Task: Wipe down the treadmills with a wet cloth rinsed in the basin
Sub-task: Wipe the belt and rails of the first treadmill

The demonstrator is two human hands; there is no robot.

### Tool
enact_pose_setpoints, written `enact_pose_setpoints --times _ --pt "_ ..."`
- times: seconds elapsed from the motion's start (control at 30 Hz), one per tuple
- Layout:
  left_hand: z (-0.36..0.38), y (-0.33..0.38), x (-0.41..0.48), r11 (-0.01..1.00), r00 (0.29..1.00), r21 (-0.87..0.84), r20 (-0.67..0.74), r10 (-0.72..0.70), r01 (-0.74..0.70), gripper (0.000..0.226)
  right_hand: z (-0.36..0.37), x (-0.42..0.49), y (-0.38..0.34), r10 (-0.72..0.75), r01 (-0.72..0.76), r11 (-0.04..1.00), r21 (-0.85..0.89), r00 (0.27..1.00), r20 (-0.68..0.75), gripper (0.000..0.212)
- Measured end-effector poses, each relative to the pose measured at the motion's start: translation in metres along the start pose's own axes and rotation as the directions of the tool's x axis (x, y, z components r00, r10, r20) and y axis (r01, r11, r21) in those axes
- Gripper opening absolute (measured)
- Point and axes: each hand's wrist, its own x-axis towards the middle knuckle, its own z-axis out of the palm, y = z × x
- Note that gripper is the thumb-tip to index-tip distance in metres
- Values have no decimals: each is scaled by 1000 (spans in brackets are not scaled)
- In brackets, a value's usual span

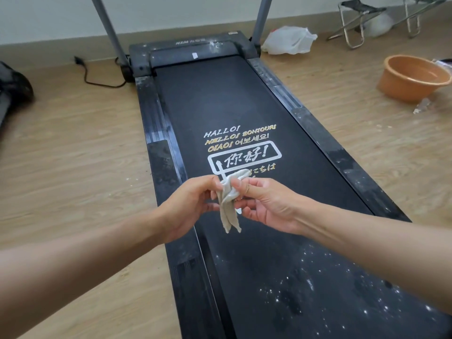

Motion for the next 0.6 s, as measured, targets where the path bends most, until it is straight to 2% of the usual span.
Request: enact_pose_setpoints --times 0.1,0.17,0.23,0.3,0.37,0.47,0.5,0.6 --pt "-4 2 3 1000 964 -3 -265 -1 1 23 -11 -4 1 18 -18 1000 9 1000 6 16" --pt "-9 5 3 984 918 174 -387 91 -24 23 -21 -9 4 23 -23 998 -64 1000 2 11" --pt "-13 10 4 935 889 349 -408 208 -59 25 -31 -13 12 29 -31 984 -173 999 -17 24" --pt "-15 19 2 898 876 431 -395 278 -91 25 -39 -17 18 47 -50 950 -308 999 -16 19" --pt "-16 30 1 868 898 484 -322 300 -116 24 -43 -22 20 103 -84 849 -521 995 6 14" --pt "-8 45 -6 816 965 555 -89 248 -159 23 -35 -27 9 186 -78 548 -833 982 31 26" --pt "-3 50 -8 815 974 549 -11 226 -183 24 -28 -28 4 160 -30 529 -848 985 65 33" --pt "9 65 -9 865 967 441 184 177 -242 16 -3 -26 -8 -8 159 747 -646 973 230 47"
